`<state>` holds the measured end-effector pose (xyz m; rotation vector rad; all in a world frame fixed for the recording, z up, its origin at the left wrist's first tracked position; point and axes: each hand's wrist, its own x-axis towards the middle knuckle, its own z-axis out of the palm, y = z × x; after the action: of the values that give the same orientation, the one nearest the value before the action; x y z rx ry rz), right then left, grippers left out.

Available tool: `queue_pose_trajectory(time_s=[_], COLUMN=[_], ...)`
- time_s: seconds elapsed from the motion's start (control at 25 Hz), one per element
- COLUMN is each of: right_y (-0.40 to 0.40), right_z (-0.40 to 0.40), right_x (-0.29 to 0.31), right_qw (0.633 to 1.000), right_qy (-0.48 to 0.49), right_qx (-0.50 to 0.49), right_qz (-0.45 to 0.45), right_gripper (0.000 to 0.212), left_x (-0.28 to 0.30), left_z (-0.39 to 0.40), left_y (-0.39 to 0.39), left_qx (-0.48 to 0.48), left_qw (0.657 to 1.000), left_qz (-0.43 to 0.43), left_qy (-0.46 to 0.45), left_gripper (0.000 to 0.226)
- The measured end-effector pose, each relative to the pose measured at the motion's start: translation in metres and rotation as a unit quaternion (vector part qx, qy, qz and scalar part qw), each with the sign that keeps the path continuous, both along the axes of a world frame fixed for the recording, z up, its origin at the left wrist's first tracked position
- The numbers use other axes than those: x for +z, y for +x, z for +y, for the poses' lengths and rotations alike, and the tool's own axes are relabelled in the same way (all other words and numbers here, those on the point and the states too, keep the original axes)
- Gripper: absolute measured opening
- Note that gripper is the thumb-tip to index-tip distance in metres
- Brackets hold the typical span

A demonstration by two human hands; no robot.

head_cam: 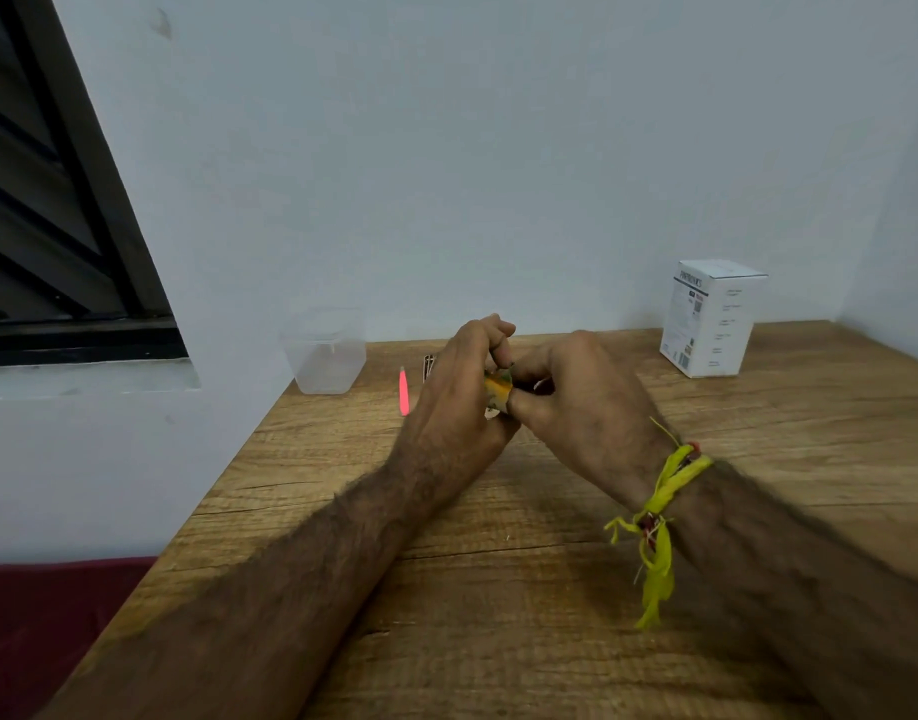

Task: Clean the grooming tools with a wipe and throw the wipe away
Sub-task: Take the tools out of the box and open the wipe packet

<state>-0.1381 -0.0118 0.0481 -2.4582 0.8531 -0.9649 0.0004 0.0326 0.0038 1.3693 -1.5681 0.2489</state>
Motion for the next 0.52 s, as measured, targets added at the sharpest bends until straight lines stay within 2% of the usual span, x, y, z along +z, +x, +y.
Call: queue_pose_trajectory(time_s=[0.16, 0.24, 0.36, 0.44, 0.52], right_y=[-0.001, -0.003, -0.005, -0.005, -0.004], right_z=[-0.008, -0.015, -0.024, -0.028, -0.033], right_x=[0.0, 0.001, 0.002, 0.003, 0.006], right_qw=[0.999, 0.996, 0.984, 0.961, 0.91], right_qy=[0.015, 0.049, 0.116, 0.187, 0.286], right_qx=[-0.013, -0.022, -0.015, -0.01, 0.002], right_qz=[-0.045, -0.073, -0.134, -0.205, -0.301], right_gripper=[0.011, 0.012, 0.013, 0.014, 0.013], left_x=[0.005, 0.008, 0.009, 0.006, 0.002], left_z=[0.003, 0.006, 0.006, 0.001, -0.003], left_y=[0.003, 0.01, 0.02, 0.025, 0.028], left_qx=[-0.003, -0.034, -0.062, -0.072, -0.081], left_qw=[0.999, 0.997, 0.99, 0.982, 0.968], left_qz=[0.029, 0.053, 0.098, 0.158, 0.222], left_qy=[0.014, 0.047, 0.075, 0.076, 0.079], left_gripper=[0.056, 0.059, 0.031, 0.013, 0.011])
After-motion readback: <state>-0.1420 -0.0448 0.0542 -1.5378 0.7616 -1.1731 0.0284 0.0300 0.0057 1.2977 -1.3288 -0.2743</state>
